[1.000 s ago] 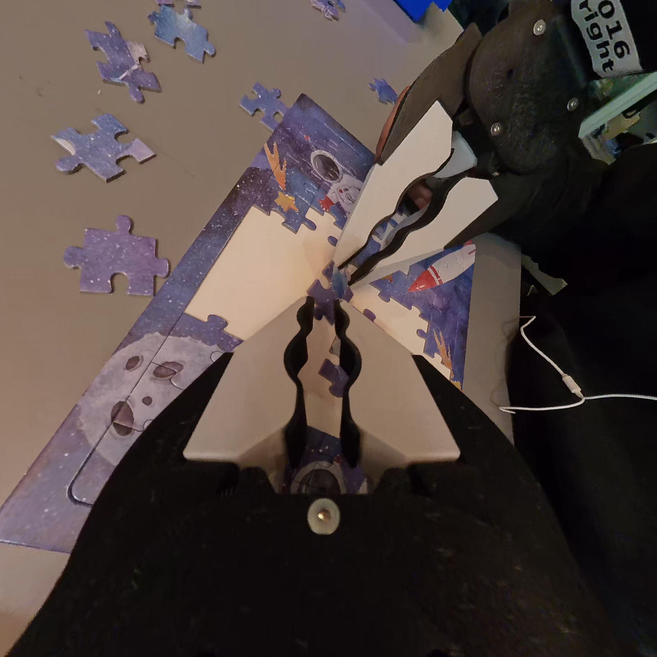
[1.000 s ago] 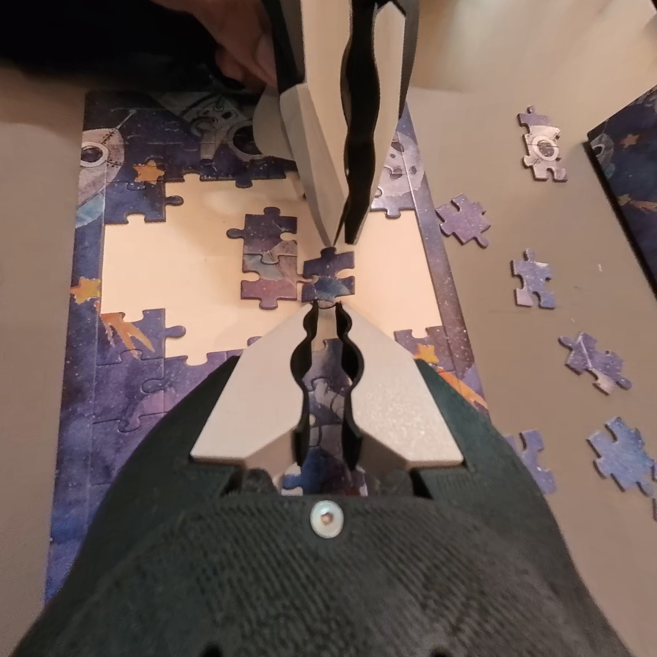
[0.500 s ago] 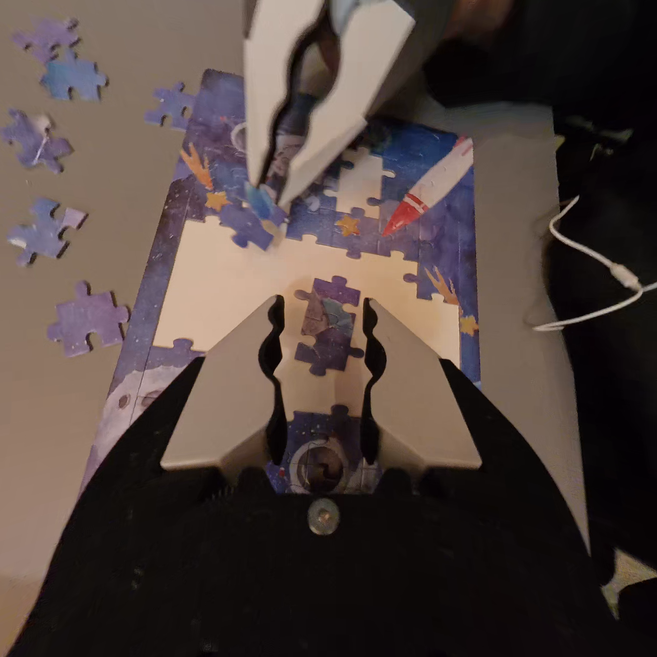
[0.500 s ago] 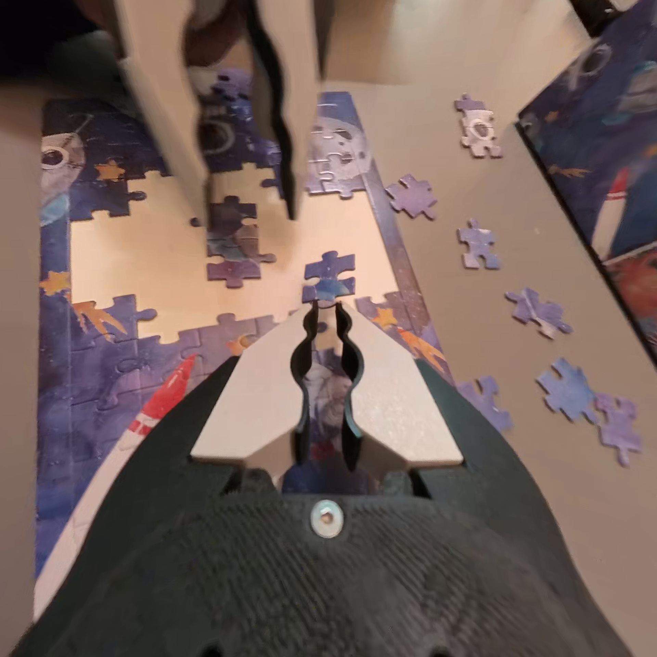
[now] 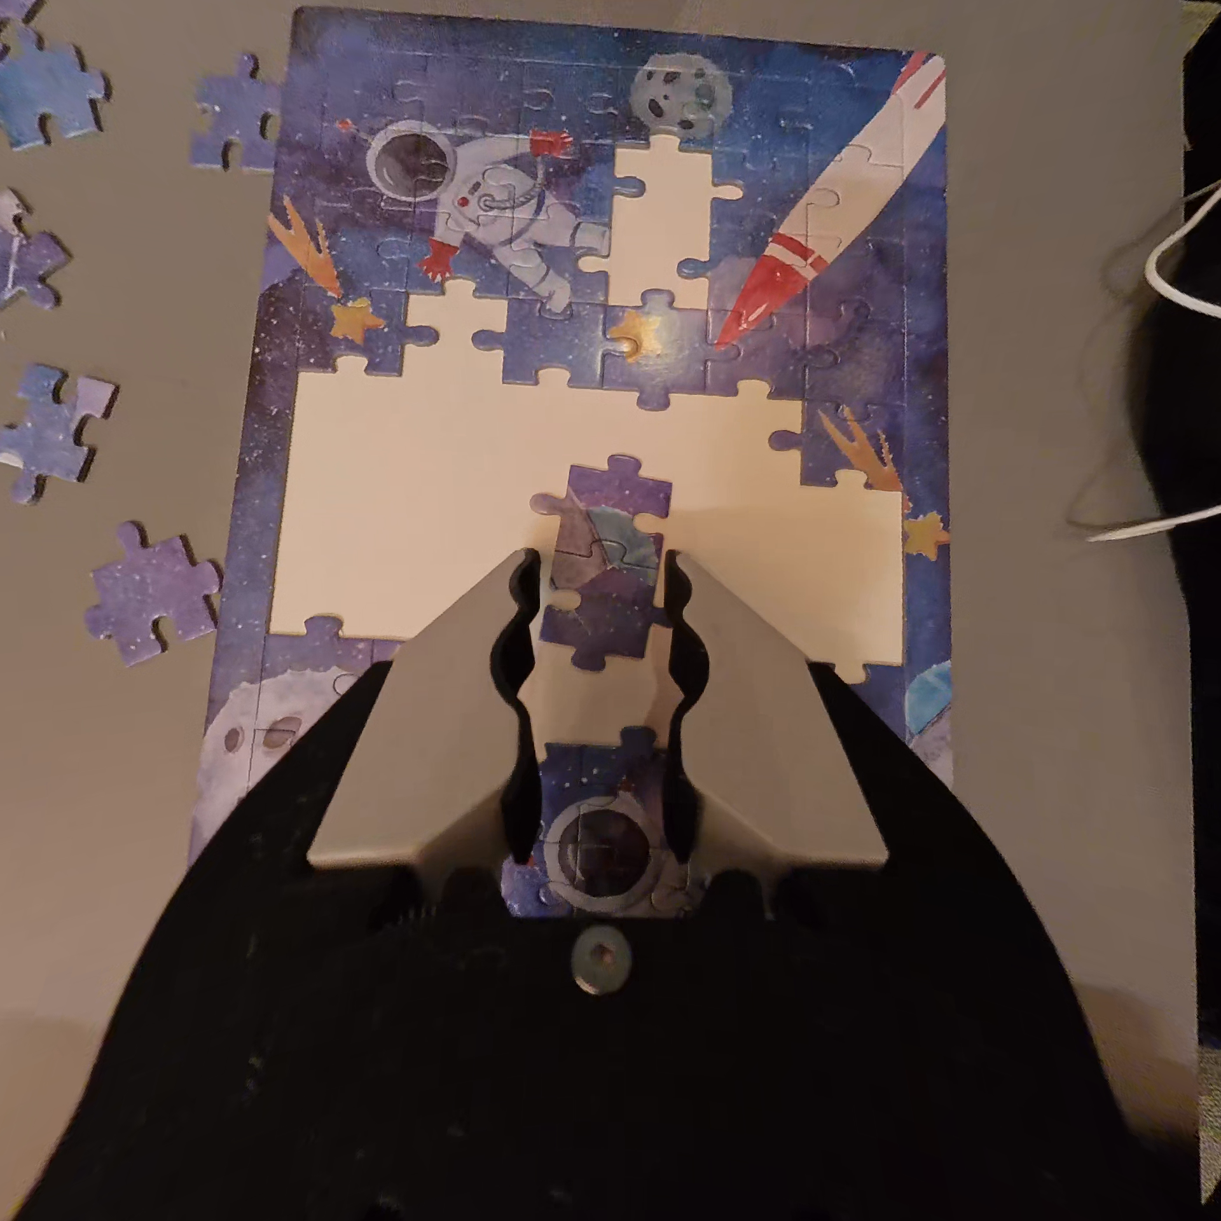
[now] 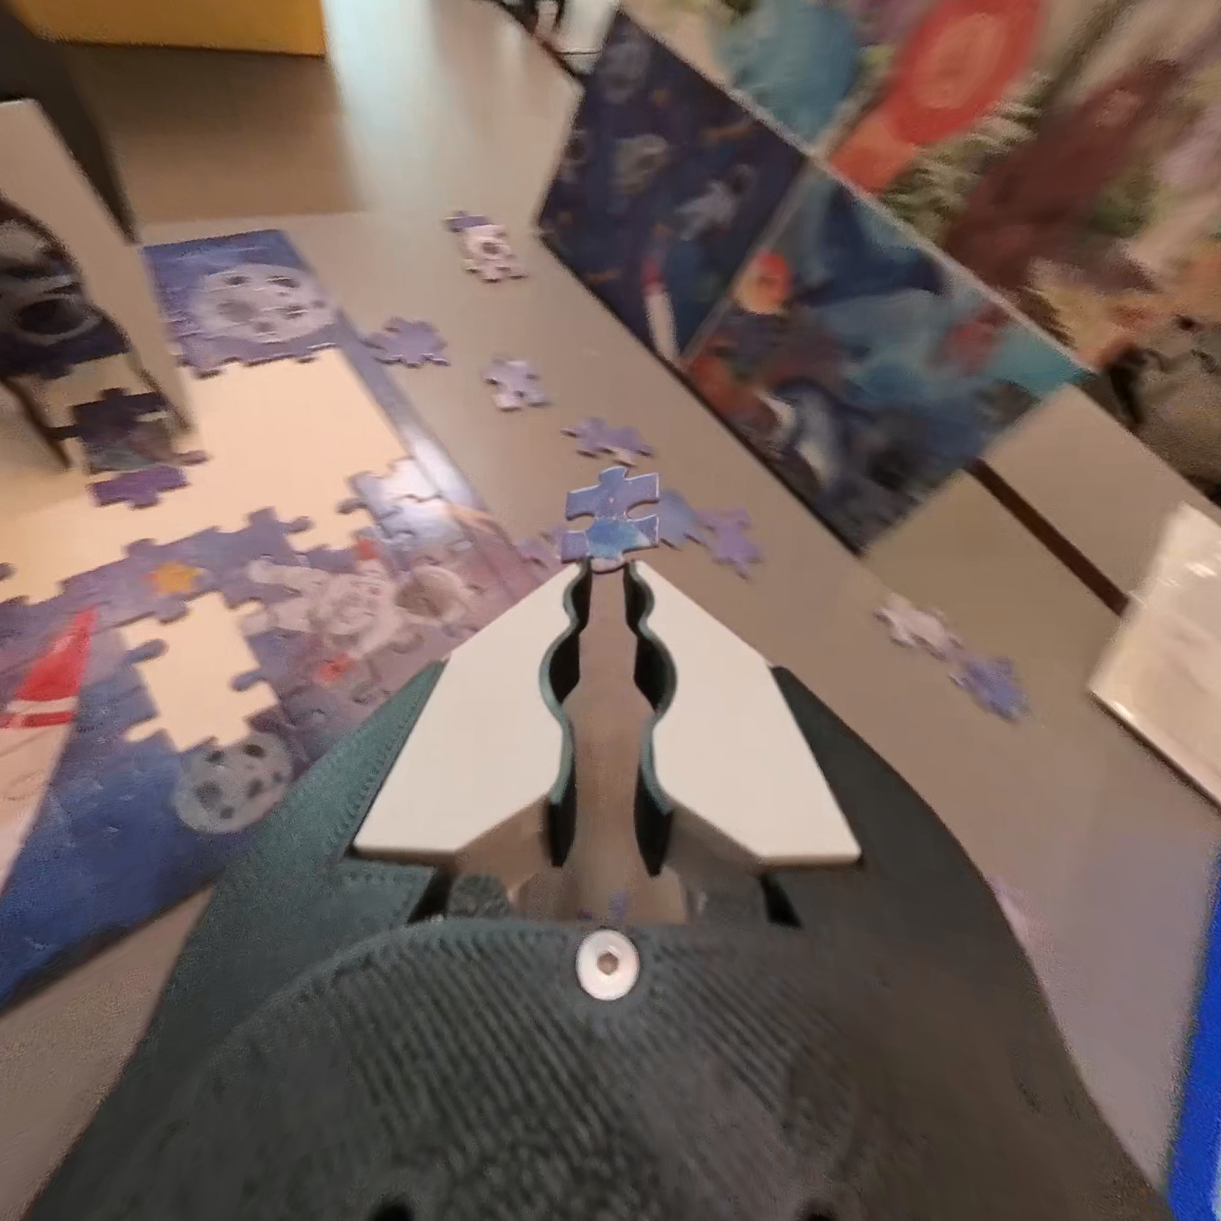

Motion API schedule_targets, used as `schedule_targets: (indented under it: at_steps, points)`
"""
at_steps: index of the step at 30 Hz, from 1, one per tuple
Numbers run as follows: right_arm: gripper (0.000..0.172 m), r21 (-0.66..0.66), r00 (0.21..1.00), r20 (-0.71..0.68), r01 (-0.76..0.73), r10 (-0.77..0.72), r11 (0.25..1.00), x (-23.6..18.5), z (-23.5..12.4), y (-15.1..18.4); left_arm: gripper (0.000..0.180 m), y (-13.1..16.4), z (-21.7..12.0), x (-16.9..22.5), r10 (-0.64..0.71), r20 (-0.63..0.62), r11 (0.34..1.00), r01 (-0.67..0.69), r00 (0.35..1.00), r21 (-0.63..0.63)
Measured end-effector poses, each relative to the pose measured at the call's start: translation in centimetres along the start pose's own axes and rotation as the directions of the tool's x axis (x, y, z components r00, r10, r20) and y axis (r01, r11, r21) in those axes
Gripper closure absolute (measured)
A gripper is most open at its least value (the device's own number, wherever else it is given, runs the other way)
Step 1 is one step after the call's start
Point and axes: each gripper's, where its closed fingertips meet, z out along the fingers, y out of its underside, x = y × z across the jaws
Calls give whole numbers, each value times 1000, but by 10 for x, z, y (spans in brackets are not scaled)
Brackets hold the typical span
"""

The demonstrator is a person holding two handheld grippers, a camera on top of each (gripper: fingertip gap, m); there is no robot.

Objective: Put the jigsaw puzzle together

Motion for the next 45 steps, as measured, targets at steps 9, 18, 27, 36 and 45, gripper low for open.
schedule_targets:
  at_steps: [9, 18, 27, 36, 45]
  points:
    - [164, -19, 928, -182, -333, 324, 943, 78, -52, 67, 149, 0, -1, -2, -28, 15, 1000, 28, 999, -10]
    - [163, -261, 942, -24, -329, 335, 908, 27, -16, 91, 146, -7, -9, -3, -52, -10, 997, 53, 999, 55]
    - [152, -128, 921, -64, -389, 384, 912, 47, -27, 77, 149, -23, -26, -18, -67, 79, 983, 52, 995, 176]
    - [153, 5, 918, -159, -368, 364, 930, 69, -41, 61, 153, -34, -56, -50, -191, 220, 936, 110, 957, 334]
    - [150, -30, 930, -151, -343, 335, 939, 61, -29, 64, 157, -37, -71, -61, -289, 204, 885, 180, 935, 430]
